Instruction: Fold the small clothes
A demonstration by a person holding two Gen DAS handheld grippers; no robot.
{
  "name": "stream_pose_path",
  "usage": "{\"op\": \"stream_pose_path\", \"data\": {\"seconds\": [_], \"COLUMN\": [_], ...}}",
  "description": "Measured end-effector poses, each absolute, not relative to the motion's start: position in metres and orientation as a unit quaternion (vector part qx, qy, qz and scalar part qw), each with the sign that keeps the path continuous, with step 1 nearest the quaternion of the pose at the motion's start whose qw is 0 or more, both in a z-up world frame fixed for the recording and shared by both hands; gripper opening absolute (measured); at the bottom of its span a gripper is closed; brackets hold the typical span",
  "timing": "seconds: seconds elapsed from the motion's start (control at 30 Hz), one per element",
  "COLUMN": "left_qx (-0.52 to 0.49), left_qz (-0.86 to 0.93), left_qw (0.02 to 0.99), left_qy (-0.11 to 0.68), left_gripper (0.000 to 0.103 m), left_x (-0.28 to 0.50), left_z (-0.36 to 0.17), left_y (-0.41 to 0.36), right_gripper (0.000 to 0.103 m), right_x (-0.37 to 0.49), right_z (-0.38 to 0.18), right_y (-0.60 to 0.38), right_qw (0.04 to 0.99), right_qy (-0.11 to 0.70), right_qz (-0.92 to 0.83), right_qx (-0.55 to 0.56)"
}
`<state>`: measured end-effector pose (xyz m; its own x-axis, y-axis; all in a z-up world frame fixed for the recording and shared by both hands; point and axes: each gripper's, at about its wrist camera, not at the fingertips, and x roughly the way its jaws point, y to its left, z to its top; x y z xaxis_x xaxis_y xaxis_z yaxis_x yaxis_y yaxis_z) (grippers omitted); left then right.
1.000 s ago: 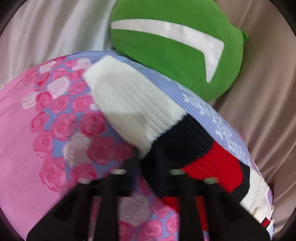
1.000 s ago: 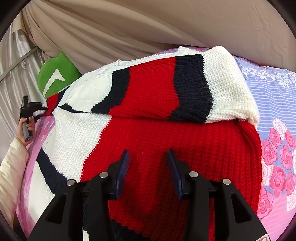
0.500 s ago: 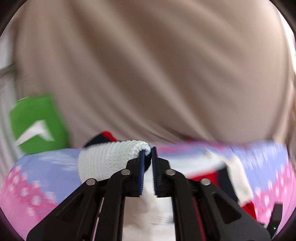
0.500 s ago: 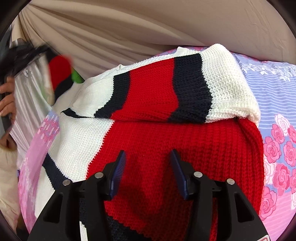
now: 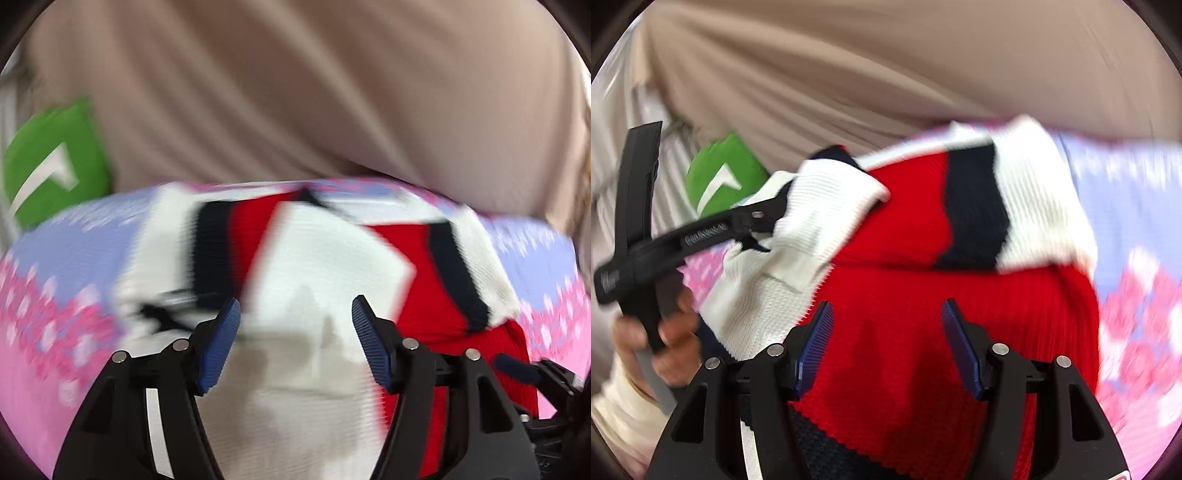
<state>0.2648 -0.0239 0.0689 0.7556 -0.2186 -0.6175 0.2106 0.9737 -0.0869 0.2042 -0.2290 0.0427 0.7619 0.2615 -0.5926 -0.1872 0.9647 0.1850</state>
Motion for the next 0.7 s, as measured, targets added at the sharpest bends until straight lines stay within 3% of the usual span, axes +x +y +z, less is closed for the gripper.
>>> {"op": "stream_pose_path", "data": {"seconds": [0.2, 0.37, 0.4, 0.43, 0.47, 0.6, 0.7], "left_qx": [-0.156, -0.214, -0.214, -0.208, -0.205, -0.187, -0.169], "left_qz": [-0.074, -0.045, -0.041, -0.034, -0.029, -0.025, -0.016], "left_qw": [0.903, 0.893, 0.894, 0.893, 0.894, 0.901, 0.907], "left_qy": [0.393, 0.393, 0.393, 0.396, 0.398, 0.391, 0.385], "left_gripper": [0.06, 0.054, 0.054, 0.049, 0.043, 0.042, 0.041], "left_x": [0.307, 0.314, 0.315, 0.317, 0.318, 0.317, 0.316], "left_z": [0.05, 0.036, 0.034, 0.03, 0.028, 0.026, 0.024], "left_y": [0.066, 0.106, 0.108, 0.11, 0.112, 0.113, 0.105], "right_gripper": [0.063, 0.066, 0.061, 0.03, 0.005, 0.001, 0.001], "right_x": [0.243, 0.295, 0.296, 0.298, 0.299, 0.281, 0.262], "right_z": [0.053, 0.019, 0.019, 0.023, 0.03, 0.094, 0.106], "right_y": [-0.155, -0.111, -0.107, -0.107, -0.112, -0.194, -0.284], "right_qw": [0.919, 0.888, 0.891, 0.891, 0.891, 0.921, 0.919], "right_qy": [0.342, 0.403, 0.395, 0.396, 0.4, 0.316, 0.261], "right_qz": [0.188, 0.197, 0.196, 0.19, 0.192, 0.207, 0.181], "right_qx": [-0.053, -0.105, -0.112, -0.112, -0.092, 0.096, 0.235]}}
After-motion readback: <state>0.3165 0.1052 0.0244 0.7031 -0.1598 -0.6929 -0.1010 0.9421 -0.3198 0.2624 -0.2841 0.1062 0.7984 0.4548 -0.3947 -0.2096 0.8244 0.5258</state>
